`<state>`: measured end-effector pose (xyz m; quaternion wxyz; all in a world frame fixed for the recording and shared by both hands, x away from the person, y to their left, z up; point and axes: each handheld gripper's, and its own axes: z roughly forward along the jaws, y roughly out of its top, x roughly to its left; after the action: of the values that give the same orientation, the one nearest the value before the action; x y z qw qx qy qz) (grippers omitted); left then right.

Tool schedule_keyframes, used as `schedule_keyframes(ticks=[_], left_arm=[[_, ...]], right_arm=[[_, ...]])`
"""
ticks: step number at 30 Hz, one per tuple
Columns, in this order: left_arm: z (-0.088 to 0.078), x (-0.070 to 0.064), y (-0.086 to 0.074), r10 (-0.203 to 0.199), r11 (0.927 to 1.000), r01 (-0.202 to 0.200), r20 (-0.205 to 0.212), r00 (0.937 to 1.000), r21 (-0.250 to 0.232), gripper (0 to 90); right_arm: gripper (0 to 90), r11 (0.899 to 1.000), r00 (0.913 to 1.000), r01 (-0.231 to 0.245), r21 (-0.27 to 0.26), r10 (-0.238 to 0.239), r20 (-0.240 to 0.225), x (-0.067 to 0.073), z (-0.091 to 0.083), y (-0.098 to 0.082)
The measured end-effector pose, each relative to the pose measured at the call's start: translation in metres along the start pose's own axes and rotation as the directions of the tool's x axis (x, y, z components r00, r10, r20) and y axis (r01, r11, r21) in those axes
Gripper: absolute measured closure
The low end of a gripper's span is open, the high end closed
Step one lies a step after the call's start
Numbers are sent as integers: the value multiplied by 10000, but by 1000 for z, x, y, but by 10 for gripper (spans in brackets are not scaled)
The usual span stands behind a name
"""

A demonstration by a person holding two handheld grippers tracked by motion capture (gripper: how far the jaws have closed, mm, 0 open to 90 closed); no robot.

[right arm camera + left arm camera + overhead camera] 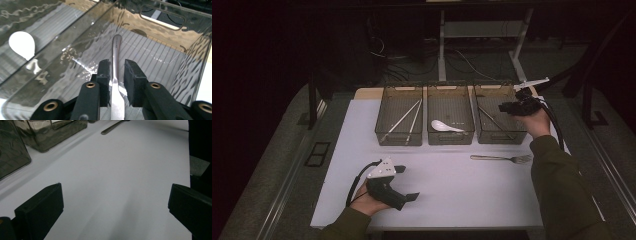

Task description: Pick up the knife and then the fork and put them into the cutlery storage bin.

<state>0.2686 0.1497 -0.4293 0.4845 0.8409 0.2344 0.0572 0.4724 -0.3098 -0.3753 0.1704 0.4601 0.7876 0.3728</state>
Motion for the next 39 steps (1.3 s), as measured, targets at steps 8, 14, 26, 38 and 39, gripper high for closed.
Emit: schedule_keyframes(ticks=[8,14,26,38,39], left_arm=[[0,0,0,22,10000,-22,-17,10000,-20,0],[-1,0,0,42,10000,-43,-37,10000,-65,0],[-2,2,-1,255,9997,-255,-13,9997,-64,0],[-4,10,-5,-64,9995,62,-43,10000,-299,0],[-4,10,-5,-86,9996,85,-52,9999,-287,0]], right_arm=[[647,9984,9979,68,-570,-105,-639,11,-29,-3],[682,9977,9939,484,-469,-527,-968,25,-56,-19],[879,9948,9874,969,325,-920,-1285,36,-82,-67],[897,9805,9950,860,1766,-754,-655,20,-63,-103],[897,9776,9952,883,1912,-786,-579,19,-61,-104]])
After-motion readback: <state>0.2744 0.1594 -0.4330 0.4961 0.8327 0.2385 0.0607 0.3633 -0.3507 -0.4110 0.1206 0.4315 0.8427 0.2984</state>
